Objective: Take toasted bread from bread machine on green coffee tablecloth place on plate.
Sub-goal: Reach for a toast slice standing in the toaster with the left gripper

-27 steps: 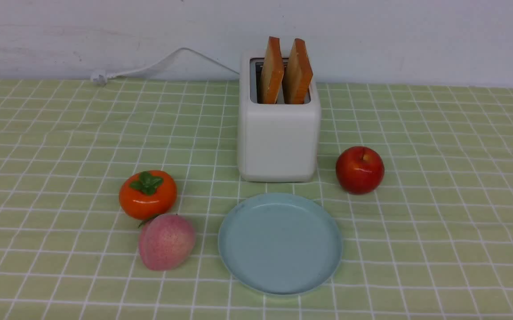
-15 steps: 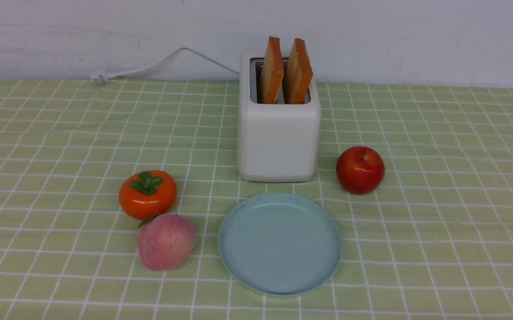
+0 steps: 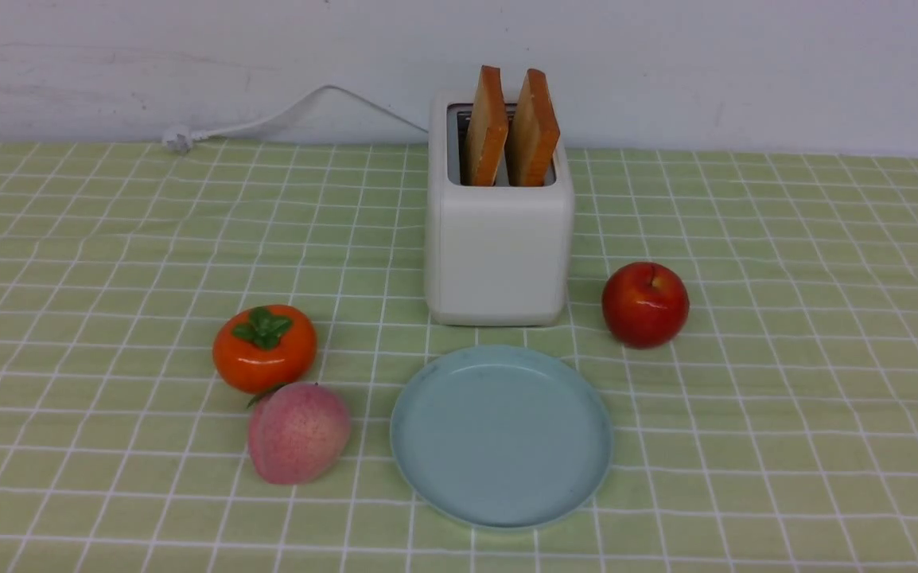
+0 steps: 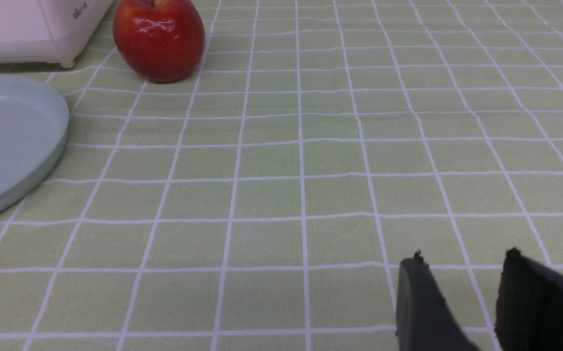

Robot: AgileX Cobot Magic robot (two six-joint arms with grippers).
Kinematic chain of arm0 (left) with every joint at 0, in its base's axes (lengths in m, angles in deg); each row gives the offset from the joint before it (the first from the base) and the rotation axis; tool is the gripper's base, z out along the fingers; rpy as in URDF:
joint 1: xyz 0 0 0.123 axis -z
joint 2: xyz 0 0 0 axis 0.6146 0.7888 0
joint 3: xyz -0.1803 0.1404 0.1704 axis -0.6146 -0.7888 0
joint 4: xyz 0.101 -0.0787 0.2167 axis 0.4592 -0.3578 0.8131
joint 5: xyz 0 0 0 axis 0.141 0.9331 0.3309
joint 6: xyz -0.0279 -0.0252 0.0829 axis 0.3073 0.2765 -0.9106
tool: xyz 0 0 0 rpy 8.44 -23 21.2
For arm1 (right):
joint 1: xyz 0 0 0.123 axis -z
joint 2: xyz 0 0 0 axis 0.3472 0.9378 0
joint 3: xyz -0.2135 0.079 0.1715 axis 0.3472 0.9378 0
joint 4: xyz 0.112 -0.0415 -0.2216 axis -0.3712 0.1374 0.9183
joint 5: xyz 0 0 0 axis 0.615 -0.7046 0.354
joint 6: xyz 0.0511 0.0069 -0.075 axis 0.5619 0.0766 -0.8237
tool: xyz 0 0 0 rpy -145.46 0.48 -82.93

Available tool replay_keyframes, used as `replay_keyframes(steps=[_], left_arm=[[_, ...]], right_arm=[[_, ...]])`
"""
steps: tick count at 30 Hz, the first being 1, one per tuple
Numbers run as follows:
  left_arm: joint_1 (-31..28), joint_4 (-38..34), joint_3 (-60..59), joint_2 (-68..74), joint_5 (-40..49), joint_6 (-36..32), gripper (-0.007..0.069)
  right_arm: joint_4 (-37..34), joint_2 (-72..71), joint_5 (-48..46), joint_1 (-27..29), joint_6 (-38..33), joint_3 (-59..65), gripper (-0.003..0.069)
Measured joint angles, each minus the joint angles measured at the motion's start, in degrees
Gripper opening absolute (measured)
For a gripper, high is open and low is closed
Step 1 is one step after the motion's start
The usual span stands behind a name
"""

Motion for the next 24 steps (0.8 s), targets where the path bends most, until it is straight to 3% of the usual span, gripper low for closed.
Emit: replay_keyframes(steps=[8, 16, 24], left_arm=[[0.0, -3.66, 0.0, 0.0, -7.13, 0.44, 0.0239], [0.0, -14.91, 0.0, 0.0, -27.16, 1.52, 0.0239], [0.0, -25.37, 0.0, 0.0, -26.81, 9.77, 0.0239]], right_arm=[[0.0, 0.0, 0.0, 0.0, 0.0, 0.0, 0.024], [0.0, 0.0, 0.0, 0.0, 0.0, 0.0, 0.024], [0.0, 0.0, 0.0, 0.0, 0.0, 0.0, 0.024]])
